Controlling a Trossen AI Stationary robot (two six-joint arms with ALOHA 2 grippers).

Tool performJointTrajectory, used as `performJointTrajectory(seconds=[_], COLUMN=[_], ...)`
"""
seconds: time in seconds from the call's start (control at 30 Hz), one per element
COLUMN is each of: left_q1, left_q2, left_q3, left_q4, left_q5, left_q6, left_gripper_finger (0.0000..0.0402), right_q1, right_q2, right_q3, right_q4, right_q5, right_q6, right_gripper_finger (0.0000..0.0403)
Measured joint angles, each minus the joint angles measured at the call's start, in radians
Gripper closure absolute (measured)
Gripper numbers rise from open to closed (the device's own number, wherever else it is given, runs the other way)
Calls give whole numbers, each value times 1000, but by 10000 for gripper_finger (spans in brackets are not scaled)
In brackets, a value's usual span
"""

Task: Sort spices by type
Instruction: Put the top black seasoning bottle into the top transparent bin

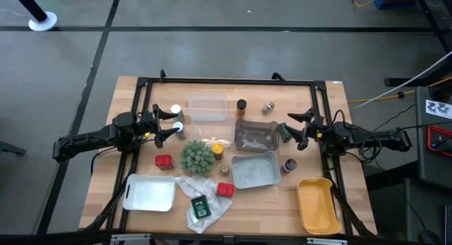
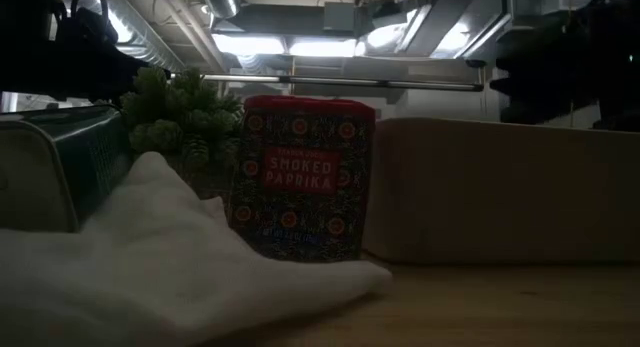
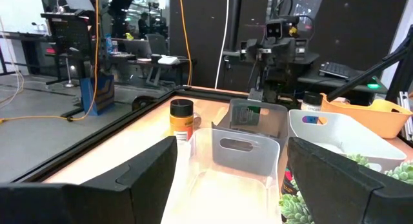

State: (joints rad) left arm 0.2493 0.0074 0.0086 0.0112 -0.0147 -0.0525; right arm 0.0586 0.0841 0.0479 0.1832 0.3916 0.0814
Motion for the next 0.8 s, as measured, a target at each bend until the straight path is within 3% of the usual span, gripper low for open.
performJointTrajectory(seconds=[0.33,0.5,0.7,0.8], left_q1=[0,0,0,0], left_q2=[0,0,0,0], left_q3=[0,0,0,0], left_q4=[0,0,0,0], left_q5=[0,0,0,0], left_q6=[0,0,0,0], left_gripper_finger=[119,119,119,119], right_q1=[0,0,-19,-69], right_q2=[70,213,424,517], right_q3=[119,201,345,419], right_q4=[3,-1,-89,-152], right_q5=[24,93,254,265], right_q6=[-16,-52,-68,-63], right_gripper_finger=[116,116,116,116])
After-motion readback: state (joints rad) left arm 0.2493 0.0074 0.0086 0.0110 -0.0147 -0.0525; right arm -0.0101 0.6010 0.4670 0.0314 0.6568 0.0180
